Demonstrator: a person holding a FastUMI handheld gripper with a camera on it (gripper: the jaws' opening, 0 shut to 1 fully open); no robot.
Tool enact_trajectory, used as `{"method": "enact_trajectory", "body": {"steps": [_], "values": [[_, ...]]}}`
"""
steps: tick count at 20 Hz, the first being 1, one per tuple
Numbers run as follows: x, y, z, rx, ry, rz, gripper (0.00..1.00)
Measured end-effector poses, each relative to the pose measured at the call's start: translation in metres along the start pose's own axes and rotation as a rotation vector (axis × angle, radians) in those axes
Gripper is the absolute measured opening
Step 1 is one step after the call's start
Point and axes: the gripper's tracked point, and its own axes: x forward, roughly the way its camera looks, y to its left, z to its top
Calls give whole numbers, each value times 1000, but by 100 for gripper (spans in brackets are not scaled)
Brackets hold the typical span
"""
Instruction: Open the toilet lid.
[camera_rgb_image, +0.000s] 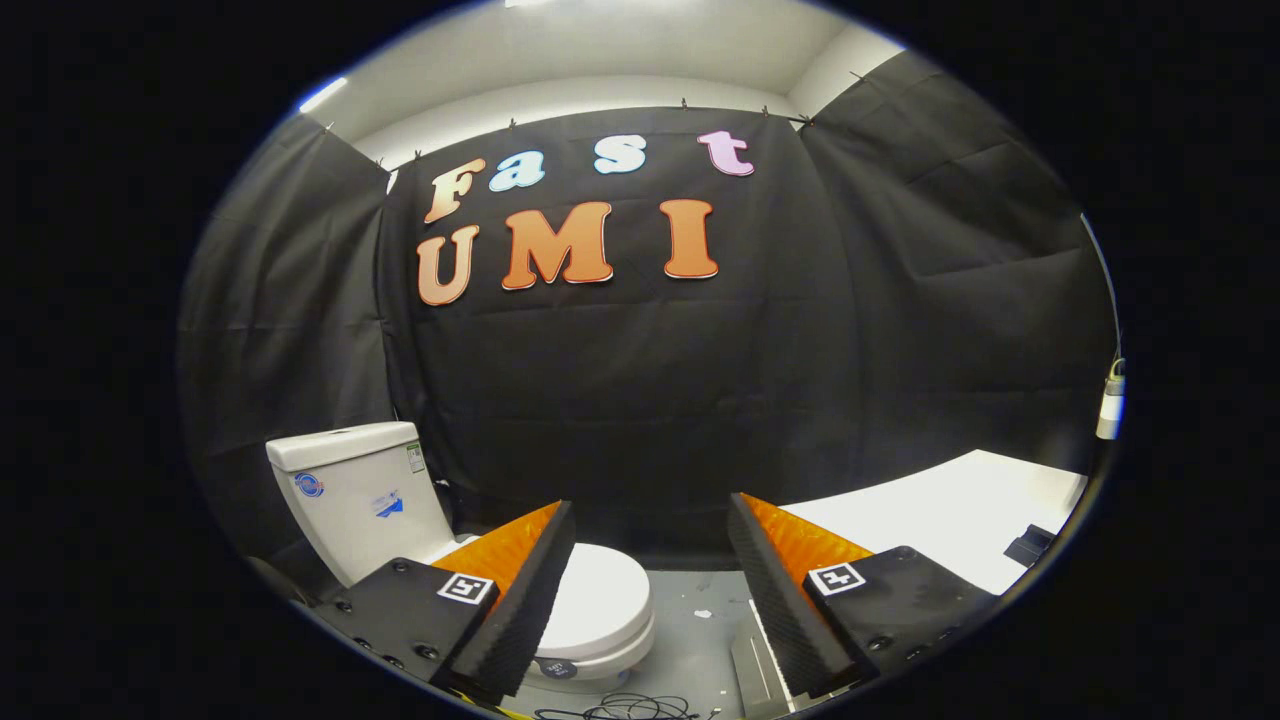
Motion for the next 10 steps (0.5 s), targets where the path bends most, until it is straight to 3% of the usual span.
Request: {"method": "enact_trajectory", "body": {"steps": [10], "values": [[0, 0, 0, 0, 1, 2, 98]]}}
